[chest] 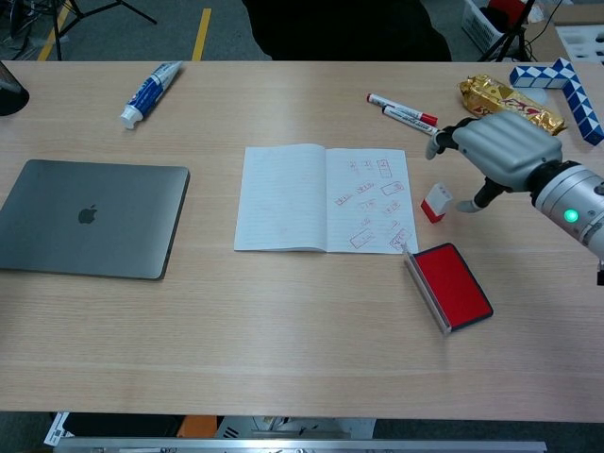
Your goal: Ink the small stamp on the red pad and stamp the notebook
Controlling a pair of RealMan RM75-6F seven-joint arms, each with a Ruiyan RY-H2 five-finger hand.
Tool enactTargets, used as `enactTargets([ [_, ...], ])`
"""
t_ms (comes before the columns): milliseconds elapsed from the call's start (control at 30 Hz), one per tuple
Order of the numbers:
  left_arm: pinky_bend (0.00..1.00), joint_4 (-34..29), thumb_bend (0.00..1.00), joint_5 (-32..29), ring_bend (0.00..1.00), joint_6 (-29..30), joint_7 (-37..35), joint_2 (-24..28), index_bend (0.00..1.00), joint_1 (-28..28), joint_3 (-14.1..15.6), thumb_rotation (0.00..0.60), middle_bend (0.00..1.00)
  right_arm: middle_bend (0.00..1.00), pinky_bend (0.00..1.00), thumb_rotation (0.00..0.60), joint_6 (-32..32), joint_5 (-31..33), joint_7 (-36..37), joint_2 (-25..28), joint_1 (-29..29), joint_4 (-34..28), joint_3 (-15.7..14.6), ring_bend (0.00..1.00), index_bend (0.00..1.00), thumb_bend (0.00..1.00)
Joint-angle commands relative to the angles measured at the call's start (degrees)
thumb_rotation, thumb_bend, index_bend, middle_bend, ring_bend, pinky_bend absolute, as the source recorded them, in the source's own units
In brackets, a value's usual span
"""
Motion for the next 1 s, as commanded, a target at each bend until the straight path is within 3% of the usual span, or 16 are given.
enactTargets([
  [33,0.23,0.07,0.24,0.12,0.25,-0.05,-0.19,0.01,0.21,-0.06,0.03,0.600,0.17,0.32,0.37,0.600,0.04,2.10,-1.97,-2.11,1.21,1.34,0.40,0.24,0.33,0.07],
  [567,0.23,1.49,0.24,-0.16,0.25,-0.80,-2.09,0.09,0.21,-0.08,0.38,0.600,0.16,0.32,0.37,0.600,0.86,9.84,-9.19,-9.20,4.62,6.57,0.24,0.24,0.33,0.07],
  [1000,0.23,2.24,0.24,-0.38,0.25,-1.02,-2.77,-0.07,0.21,-0.12,0.39,0.600,0.16,0.32,0.37,0.600,1.36,12.19,-8.47,-10.13,5.11,10.45,-0.41,0.24,0.33,0.07],
])
